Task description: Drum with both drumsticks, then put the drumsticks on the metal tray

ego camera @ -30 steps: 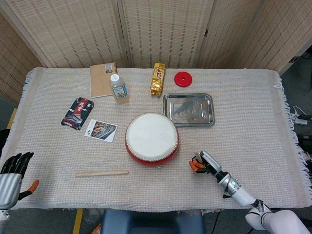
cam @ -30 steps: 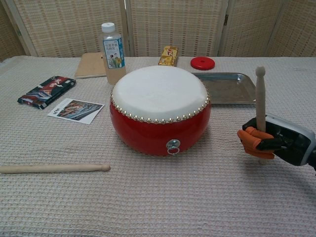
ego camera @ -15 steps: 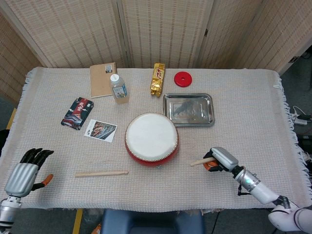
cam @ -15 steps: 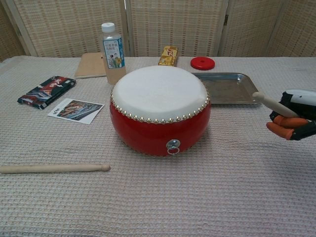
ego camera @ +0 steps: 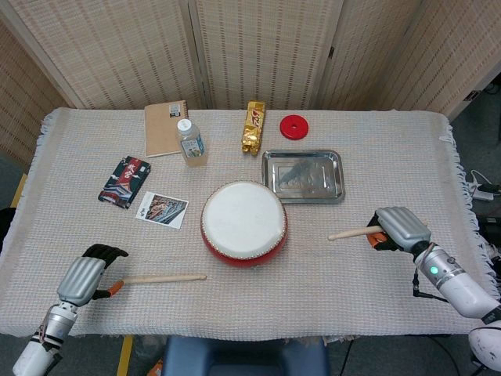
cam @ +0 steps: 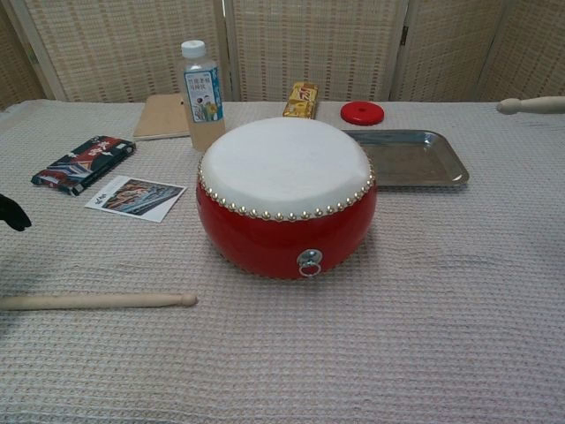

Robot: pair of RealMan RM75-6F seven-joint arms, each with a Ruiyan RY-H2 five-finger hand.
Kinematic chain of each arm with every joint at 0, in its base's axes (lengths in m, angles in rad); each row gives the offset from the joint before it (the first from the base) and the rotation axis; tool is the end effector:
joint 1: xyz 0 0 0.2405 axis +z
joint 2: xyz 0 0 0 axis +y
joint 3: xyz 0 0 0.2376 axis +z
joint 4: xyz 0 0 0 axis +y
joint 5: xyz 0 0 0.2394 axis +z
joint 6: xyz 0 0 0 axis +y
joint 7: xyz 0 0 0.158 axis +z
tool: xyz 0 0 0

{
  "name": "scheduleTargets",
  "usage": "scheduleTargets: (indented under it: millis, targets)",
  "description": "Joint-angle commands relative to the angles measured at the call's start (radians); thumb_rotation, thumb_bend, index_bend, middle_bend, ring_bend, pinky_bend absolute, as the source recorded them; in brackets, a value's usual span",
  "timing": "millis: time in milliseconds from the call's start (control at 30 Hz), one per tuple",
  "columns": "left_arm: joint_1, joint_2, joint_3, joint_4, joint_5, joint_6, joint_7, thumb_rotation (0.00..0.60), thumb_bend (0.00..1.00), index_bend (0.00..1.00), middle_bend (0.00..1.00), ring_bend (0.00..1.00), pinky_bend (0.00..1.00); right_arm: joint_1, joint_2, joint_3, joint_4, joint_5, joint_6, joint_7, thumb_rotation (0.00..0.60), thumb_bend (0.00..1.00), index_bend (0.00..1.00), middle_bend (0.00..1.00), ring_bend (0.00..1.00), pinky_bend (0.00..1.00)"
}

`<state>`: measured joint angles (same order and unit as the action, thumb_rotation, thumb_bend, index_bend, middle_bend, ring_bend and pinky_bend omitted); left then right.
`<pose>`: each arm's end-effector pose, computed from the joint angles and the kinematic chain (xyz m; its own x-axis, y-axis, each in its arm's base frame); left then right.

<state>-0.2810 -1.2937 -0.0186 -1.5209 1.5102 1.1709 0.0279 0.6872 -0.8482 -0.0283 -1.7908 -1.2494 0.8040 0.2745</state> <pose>-0.2779 0.2372 0.0260 0.3933 0.2747 0.8774 0.9149 -0.2109 -0.3441 -0.2314 -0.3167 0.1069 0.2908 -0.4911 0.8212 -0.9568 -0.1475 0.2506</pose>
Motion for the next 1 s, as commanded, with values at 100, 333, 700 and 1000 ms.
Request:
scheduleTargets:
  millis: [100,333,700,1000]
  targets:
    - [-0.026,-0.069,0.005,-0.005,-0.020,-0.033,0.052,0.600,0.31,0.32,0.27,0.20,0.16,-0.015,-0.004,0.016,0.013,-0.006,-0.009,0.014,0.600,0.86,1.00,1.00,1.00,1.00]
    - [-0.059,-0.165,-0.004,-0.019,-0.026,-0.050,0.122,0.600,0.34,0.37,0.27,0.19,0.14,-0.043,-0.006,0.040,0.036,-0.026,-0.002,0.053,0.600,0.86,1.00,1.00,1.00,1.00]
    - [-0.102,-0.301,-0.042,-0.001,-0.170,-0.090,0.394,0.600,0.34,0.39,0.20,0.08,0.07,-0.088,0.008,0.061,0.063,-0.077,0.009,0.136,0.600,0.86,1.00,1.00,1.00,1.00]
    - [-0.112,-0.333,-0.040,0.003,-0.242,-0.093,0.468,0.600,0.34,0.44,0.20,0.08,0.07,-0.118,0.010,0.070,0.089,-0.115,0.021,0.193,0.600,0.86,1.00,1.00,1.00,1.00]
